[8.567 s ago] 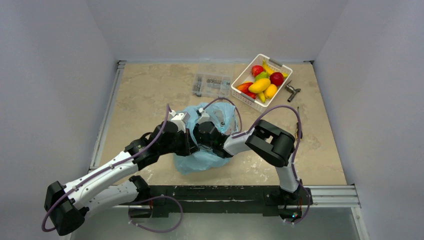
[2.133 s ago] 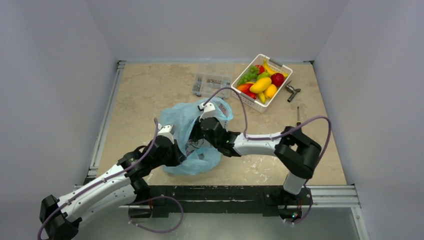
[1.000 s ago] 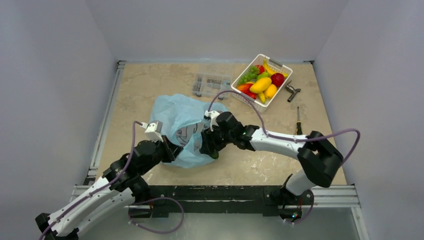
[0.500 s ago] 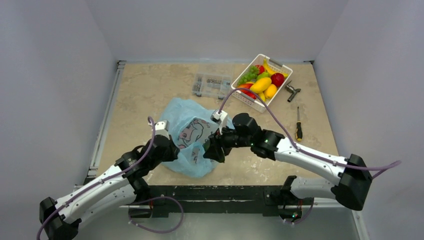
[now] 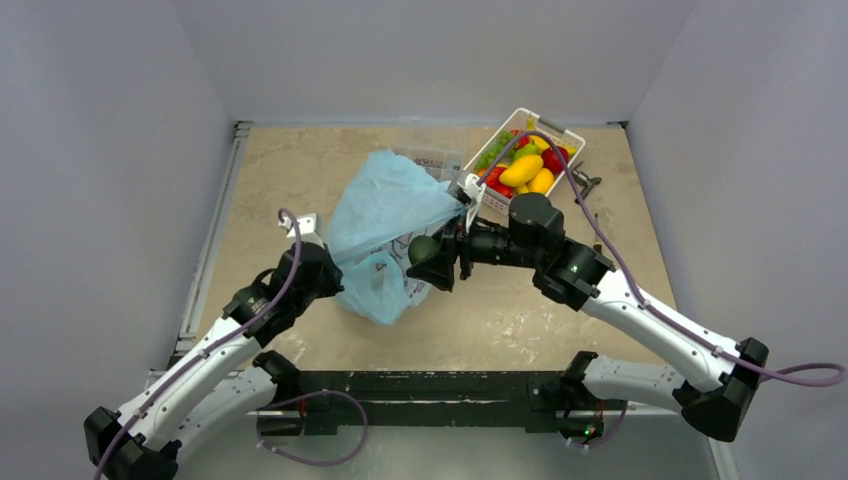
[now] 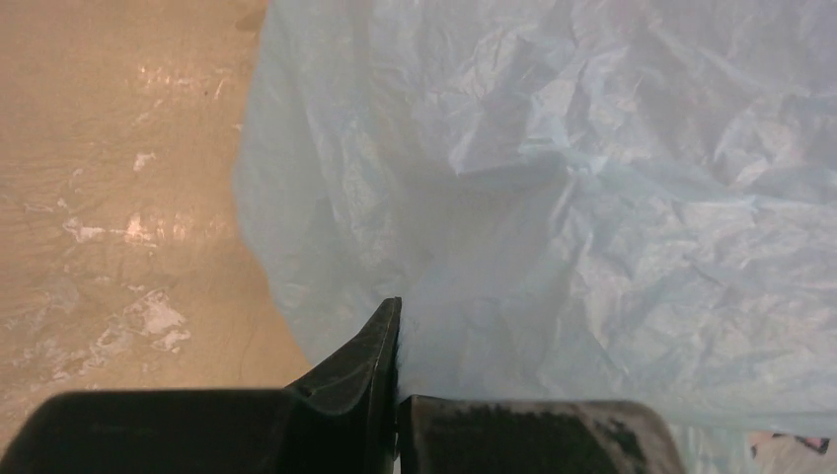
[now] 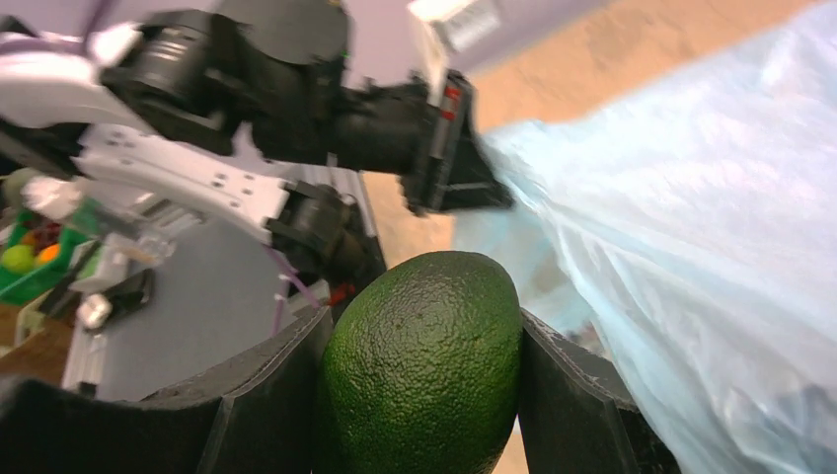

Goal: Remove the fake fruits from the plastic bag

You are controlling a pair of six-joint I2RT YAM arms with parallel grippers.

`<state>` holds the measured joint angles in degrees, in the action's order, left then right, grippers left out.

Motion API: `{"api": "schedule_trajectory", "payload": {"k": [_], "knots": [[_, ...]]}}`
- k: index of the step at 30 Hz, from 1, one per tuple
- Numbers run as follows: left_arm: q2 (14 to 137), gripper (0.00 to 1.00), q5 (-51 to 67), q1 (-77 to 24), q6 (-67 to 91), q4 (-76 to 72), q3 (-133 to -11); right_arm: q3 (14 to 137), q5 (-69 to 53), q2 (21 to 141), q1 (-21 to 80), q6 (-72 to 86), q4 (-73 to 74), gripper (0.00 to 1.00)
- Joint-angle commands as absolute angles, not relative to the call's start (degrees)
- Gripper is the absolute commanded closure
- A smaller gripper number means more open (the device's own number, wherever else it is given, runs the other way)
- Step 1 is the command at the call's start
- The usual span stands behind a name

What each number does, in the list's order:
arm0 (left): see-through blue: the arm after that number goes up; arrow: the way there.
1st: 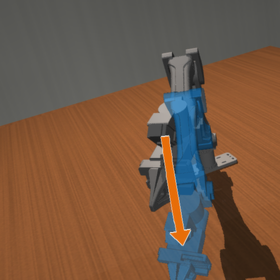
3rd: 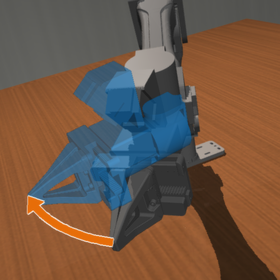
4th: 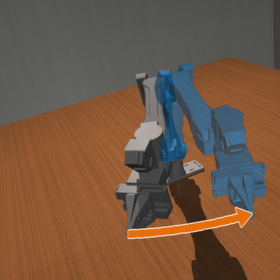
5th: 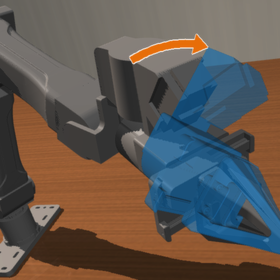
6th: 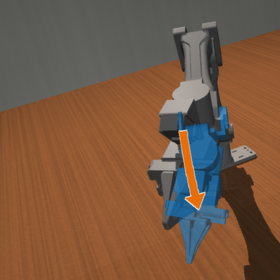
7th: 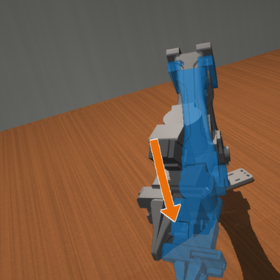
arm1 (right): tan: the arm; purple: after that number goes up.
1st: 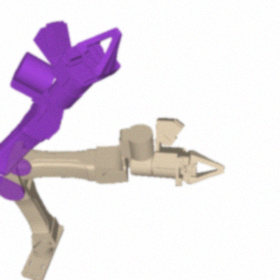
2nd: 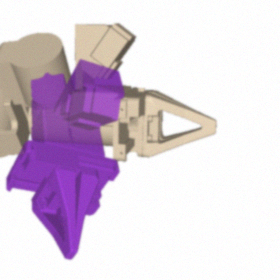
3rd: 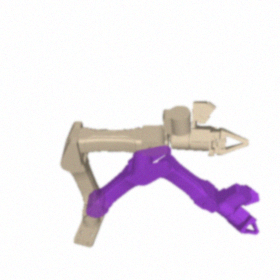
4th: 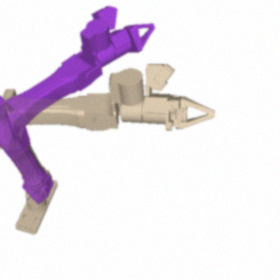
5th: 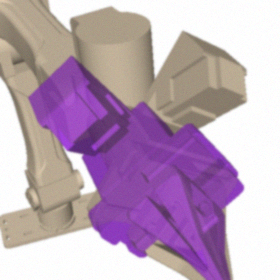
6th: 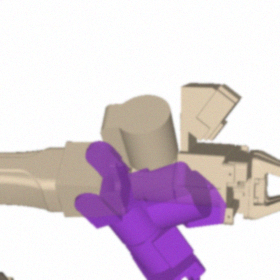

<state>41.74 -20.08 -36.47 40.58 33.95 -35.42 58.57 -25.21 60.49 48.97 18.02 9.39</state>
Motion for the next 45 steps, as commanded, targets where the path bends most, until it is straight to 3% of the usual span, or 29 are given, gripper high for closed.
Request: {"api": "schedule_trajectory", "payload": {"k": [1,7,13,20,24,26,28,30,33,36,39,45], "knots": [[41.7,1.00,-18.3,-33.3,34.6,33.9,-40.1,65.0,-30.2,64.7,48.5,18.5,4.6,1.00],[42.4,1.00,-16.4,-33.2,33.8,34.0,-44.3,64.6,-43.9,76.0,49.4,23.8,-2.0,1.00],[39.7,1.00,-14.6,-33.2,36.8,32.0,-42.7,57.8,-47.0,84.5,55.2,25.6,-4.7,1.00],[40.4,1.00,-17.4,-33.2,39.1,33.4,-39.6,49.5,-48.9,78.4,60.5,25.3,-9.1,1.00],[39.0,1.00,-21.1,-33.2,39.1,34.5,-38.7,48.6,-47.2,73.2,57.6,19.4,-0.4,1.00],[37.6,1.00,-23.2,-33.3,38.5,35.8,-38.9,45.6,-57.1,71.6,53.1,18.2,-2.8,1.00],[35.9,1.00,-25.6,-33.2,38.5,37.2,-38.9,39.8,-67.5,70.2,49.6,25.1,-17.3,1.00],[33.6,1.00,-27.6,-33.3,38.7,38.7,-38.8,38.3,-70.8,70.7,49.8,30.1,-25.3,1.00],[28.4,1.00,-32.4,-33.2,41.7,43.1,-38.6,40.8,-69.6,69.7,49.3,24.0,-18.5,1.00],[23.0,1.00,-35.6,-33.2,42.8,44.9,-37.2,41.0,-72.0,68.9,49.2,24.0,-21.9,1.00],[19.8,1.00,-33.3,-33.2,40.8,42.2,-37.0,42.2,-75.4,71.6,49.6,27.2,-24.4,1.00],[22.5,1.00,-21.8,-33.2,32.0,23.3,-40.2,47.2,-72.5,78.6,50.4,19.8,-11.2,1.00]]}}
